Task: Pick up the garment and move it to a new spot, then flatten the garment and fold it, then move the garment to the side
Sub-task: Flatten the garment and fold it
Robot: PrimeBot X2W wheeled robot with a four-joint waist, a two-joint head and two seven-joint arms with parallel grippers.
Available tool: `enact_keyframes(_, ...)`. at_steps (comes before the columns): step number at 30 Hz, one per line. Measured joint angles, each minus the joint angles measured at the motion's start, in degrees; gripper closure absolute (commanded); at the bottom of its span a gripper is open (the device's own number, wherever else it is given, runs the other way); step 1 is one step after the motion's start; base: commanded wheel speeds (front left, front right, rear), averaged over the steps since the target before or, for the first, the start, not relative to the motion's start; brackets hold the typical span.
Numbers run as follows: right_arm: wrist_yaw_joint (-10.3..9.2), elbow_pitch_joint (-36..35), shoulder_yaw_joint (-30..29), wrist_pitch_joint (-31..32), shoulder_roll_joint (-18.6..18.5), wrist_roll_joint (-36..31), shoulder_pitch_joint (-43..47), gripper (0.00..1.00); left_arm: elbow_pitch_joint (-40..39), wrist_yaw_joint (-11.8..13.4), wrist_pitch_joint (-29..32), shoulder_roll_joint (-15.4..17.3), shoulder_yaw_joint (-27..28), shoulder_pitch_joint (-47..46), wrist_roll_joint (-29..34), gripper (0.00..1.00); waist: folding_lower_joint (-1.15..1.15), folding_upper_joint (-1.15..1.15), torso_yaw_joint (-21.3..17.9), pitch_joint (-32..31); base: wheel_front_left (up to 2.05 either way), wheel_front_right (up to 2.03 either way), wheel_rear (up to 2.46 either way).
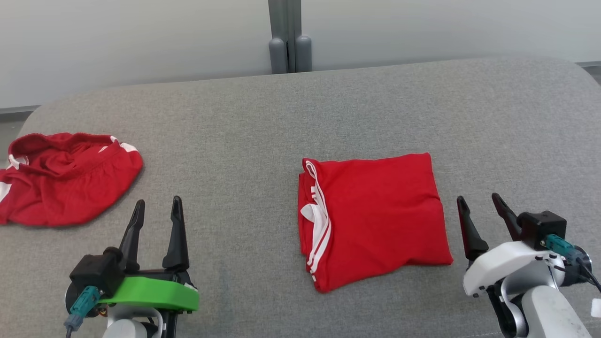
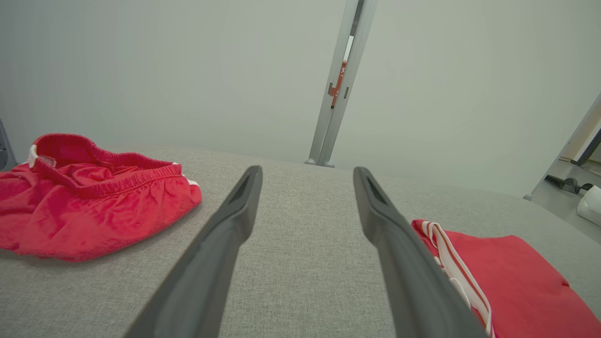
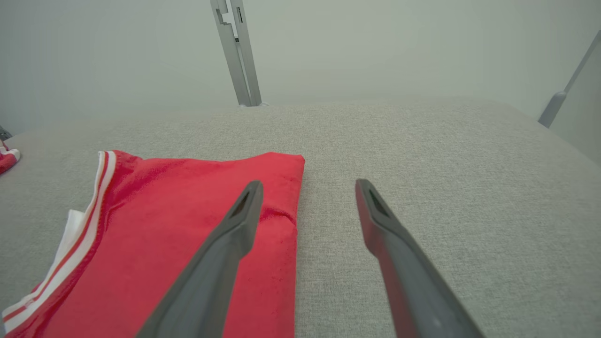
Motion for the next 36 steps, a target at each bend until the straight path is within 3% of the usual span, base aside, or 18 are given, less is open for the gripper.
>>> enact_keyframes(1,0.00,0.1,0.7,0.2,-0.1,0.0,-0.5,0.39,-0.1,0.0,0.0,0.0,-0.1,0.0,0.0,0.00,0.00,0.00,0.1,0.1,0.00,0.00,0.00)
enact_keyframes(2,-0.01,0.3,1.7,0.5,-0.2,0.0,-1.4,1.00,-0.1,0.0,0.0,0.0,-0.2,0.0,0.0,0.00,0.00,0.00,0.3,0.3,0.00,0.00,0.00)
enact_keyframes(10,0.00,5.2,8.3,1.5,-0.3,-1.2,-10.3,1.00,-1.7,0.0,0.0,0.0,-1.6,-1.3,-0.3,0.00,0.00,0.00,2.2,3.2,0.00,0.00,0.00)
enact_keyframes(21,0.00,20.8,16.8,-5.2,3.3,-2.5,-18.2,1.00,-2.0,0.0,0.0,0.0,-4.0,-3.9,-1.5,0.00,0.00,0.00,8.2,8.4,0.00,0.00,0.00)
enact_keyframes(28,0.00,28.0,23.6,-5.9,4.6,0.3,-21.7,1.00,-2.1,0.0,0.0,0.0,-4.2,-4.1,-1.9,0.00,0.00,0.00,11.6,10.1,0.00,0.00,0.00)
enact_keyframes(36,0.00,27.9,34.5,-5.9,4.8,10.2,-24.2,1.00,-1.8,0.0,0.0,0.0,-3.6,-4.1,-2.0,0.00,0.00,0.00,12.0,10.0,0.00,0.00,0.00)
